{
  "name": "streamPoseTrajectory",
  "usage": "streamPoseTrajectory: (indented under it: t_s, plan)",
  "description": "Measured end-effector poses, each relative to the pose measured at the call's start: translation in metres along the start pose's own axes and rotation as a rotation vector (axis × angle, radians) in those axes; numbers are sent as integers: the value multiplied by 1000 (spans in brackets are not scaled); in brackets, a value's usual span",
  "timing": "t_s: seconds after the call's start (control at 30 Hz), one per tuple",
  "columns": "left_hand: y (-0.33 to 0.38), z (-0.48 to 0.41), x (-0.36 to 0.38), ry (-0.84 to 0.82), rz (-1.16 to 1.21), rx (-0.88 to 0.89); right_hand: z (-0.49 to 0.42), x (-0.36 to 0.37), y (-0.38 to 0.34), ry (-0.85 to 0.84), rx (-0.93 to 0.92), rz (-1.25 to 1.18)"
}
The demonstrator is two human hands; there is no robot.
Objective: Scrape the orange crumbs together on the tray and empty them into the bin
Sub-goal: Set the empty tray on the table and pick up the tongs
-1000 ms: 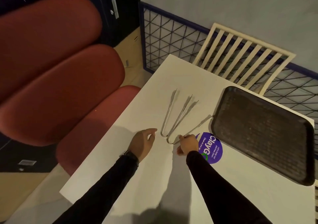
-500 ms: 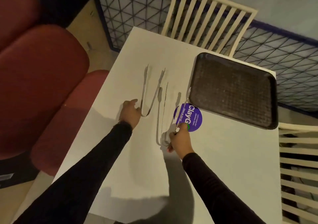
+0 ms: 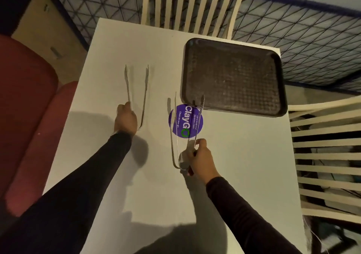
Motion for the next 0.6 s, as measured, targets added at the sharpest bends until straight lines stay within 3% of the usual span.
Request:
streamPoseTrajectory:
  t_s: [0.1,0.23,0.4,0.6]
  plan:
    - [16,6,4,54,24,-28,-12,-39,-12,50,-45,40]
    - [63,23,16,131,81,74,-35,-114,-34,162,-87,103]
    - [118,35,55,73,222,212,-86,-217,-45,327,-70,178]
    - [177,43,89,42,230,357,-136,-284,-37,329,75,186]
Point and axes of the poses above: each hand's wrist, its own z-axis away from the middle knuckle, its own x-axis out of the palm, y = z × x, the point moved 10 cm from there along -z, towards the middle knuckle, and after that the axes turned 7 degrees about -y, right-handed, at the moved point
